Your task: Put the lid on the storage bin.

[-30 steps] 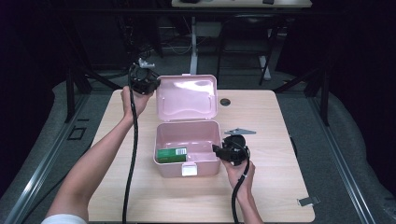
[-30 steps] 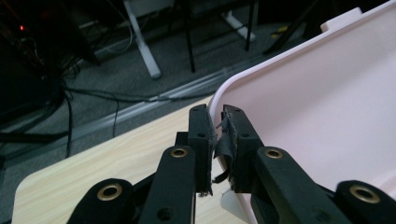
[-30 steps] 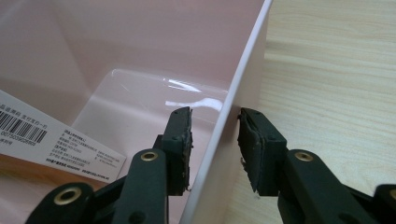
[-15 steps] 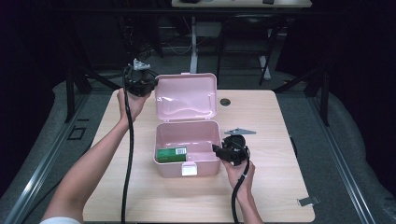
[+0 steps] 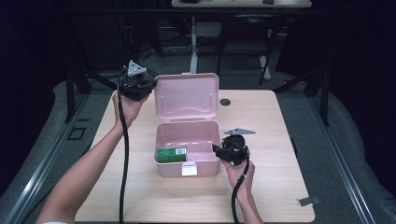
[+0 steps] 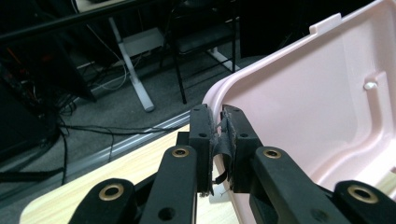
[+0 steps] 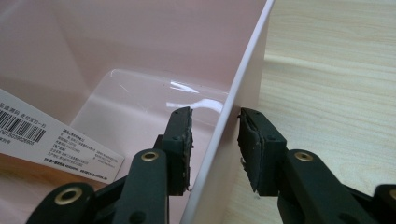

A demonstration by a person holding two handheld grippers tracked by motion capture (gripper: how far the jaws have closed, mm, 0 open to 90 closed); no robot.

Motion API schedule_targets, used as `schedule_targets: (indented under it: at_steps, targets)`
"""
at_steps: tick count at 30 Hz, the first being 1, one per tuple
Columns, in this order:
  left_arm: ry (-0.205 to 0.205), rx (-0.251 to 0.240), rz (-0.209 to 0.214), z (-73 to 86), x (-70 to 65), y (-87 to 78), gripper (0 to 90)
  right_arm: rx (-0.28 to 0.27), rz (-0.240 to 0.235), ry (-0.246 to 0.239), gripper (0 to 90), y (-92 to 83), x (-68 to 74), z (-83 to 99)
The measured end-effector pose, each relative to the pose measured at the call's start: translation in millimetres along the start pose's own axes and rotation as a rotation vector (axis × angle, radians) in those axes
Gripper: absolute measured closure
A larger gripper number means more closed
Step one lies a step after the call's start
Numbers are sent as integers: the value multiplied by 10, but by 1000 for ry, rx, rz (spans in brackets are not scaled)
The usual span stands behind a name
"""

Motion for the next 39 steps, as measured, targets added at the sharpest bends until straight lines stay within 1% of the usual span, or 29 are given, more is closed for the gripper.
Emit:
schedule_targets:
  at_steps: [1,5,6,10,11,14,16,20,25,27,28,31,34,39]
  targets:
    - [12,-4,-1,1,-17,-37,835,0,0,-1,642,0,-1,-1]
    - [20,-24,20,-2,-65,-151,839,4,1,1,641,0,5,-2]
    - [38,-28,13,5,-85,-183,839,7,4,1,641,-2,6,0]
    - [43,-43,23,33,-112,-266,840,6,0,2,640,0,7,-2]
    - [53,-45,19,38,-121,-283,840,7,2,-6,640,0,3,-4]
    - [52,-51,31,44,-147,-334,840,7,2,-9,640,0,3,-5]
    - [73,-63,21,61,-184,-380,839,8,3,-10,639,0,2,-5]
    - [83,-79,26,110,-226,-471,839,7,-1,-4,638,0,5,-5]
    - [106,-90,30,144,-292,-571,837,7,0,-7,637,0,3,-6]
    - [108,-92,32,164,-319,-609,836,7,-1,-3,636,1,3,-6]
    - [121,-89,31,183,-337,-633,836,7,0,-5,635,1,3,-7]
    - [133,-91,30,240,-378,-697,841,9,1,-4,633,3,9,-8]
    - [144,-94,25,287,-411,-739,843,10,0,-6,631,4,8,-9]
    - [149,-101,19,346,-443,-765,842,14,1,-1,628,6,13,-12]
Point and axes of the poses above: each handheld gripper's, and its own axes: y roughly forward along the jaws, z roughly out of its underside, x roughly to its left, the point moved 7 cm from there along y, roughly forward along the jaws, and after that the axes turned 2 degrees about y, right-handed, at the moved point
